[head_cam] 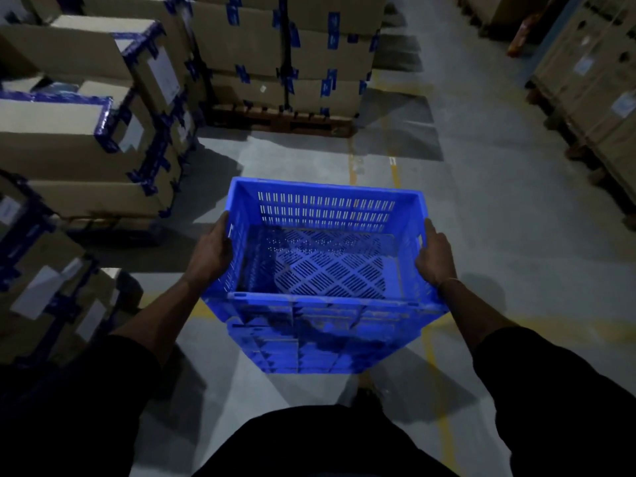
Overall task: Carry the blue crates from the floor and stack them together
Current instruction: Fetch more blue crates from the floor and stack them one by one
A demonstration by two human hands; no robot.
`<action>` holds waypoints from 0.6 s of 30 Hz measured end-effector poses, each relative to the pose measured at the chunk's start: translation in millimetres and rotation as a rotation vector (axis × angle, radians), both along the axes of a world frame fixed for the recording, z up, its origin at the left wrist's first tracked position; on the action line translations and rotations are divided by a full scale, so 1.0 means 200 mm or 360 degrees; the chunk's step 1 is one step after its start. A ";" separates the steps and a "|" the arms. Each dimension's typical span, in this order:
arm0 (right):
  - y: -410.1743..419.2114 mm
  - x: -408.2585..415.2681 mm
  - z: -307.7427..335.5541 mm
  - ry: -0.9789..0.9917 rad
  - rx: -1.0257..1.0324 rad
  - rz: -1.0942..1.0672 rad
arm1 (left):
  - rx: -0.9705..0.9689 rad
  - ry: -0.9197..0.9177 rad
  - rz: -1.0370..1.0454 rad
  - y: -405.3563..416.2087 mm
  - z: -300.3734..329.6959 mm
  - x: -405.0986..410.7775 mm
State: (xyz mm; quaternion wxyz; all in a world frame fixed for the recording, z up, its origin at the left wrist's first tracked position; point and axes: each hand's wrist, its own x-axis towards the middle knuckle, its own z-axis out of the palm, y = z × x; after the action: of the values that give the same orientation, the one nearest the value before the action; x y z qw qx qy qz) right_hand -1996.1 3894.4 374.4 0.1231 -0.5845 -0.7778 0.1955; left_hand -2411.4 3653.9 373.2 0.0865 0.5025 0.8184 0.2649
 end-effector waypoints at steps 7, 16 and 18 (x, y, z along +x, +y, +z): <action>0.11 -0.02 0.02 -0.0037 -0.0062 0.0044 | 0.0017 0.0083 -0.0071 0.07 0.04 0.01; 0.06 0.07 -0.01 -0.0068 -0.0028 0.0129 | 0.0001 0.0057 -0.0099 -0.03 0.02 0.12; 0.03 0.10 -0.03 -0.0102 -0.0034 0.0127 | -0.0046 0.0054 -0.0124 -0.05 0.02 0.11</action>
State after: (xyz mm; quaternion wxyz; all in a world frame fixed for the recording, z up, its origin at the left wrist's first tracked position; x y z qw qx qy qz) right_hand -1975.4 3899.4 369.4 0.0839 -0.5602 -0.8020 0.1898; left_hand -2388.8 3643.5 377.2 0.0902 0.5371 0.8033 0.2408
